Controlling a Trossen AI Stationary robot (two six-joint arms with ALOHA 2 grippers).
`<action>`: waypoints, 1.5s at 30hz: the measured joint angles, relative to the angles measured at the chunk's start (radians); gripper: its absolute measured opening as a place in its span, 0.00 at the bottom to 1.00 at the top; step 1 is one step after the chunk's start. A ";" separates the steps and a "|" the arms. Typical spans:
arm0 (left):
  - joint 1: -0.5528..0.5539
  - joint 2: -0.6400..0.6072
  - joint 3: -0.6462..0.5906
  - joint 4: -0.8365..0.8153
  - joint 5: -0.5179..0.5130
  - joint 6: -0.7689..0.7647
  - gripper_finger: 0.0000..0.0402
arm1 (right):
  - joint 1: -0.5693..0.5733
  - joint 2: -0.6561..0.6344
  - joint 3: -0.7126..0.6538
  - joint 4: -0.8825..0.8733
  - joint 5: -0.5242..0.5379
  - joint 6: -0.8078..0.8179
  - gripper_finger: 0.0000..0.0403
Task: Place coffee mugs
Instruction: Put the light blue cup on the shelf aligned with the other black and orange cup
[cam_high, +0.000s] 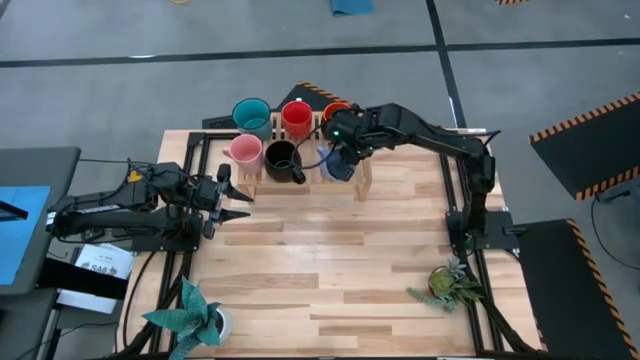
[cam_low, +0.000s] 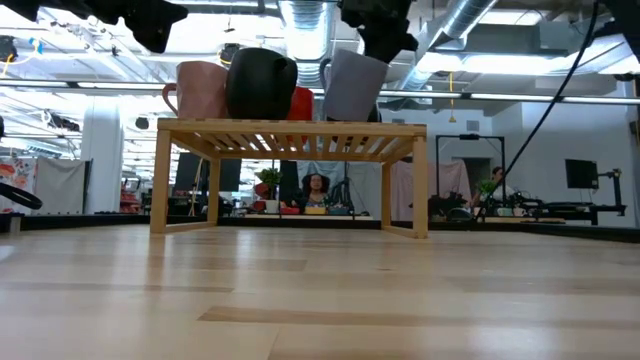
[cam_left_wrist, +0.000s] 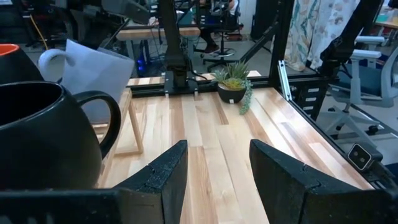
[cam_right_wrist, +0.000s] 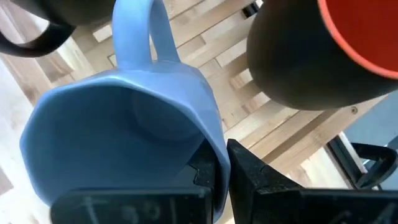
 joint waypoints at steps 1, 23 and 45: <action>0.000 0.000 0.000 0.000 0.000 0.000 0.39 | -0.003 0.001 0.000 -0.001 0.000 -0.002 0.10; 0.000 0.000 0.000 0.001 -0.028 0.017 0.39 | -0.011 -0.001 0.000 0.055 -0.004 -0.079 0.17; 0.000 0.000 0.000 0.000 -0.053 0.027 0.39 | -0.013 -0.001 0.000 0.081 -0.002 -0.160 0.18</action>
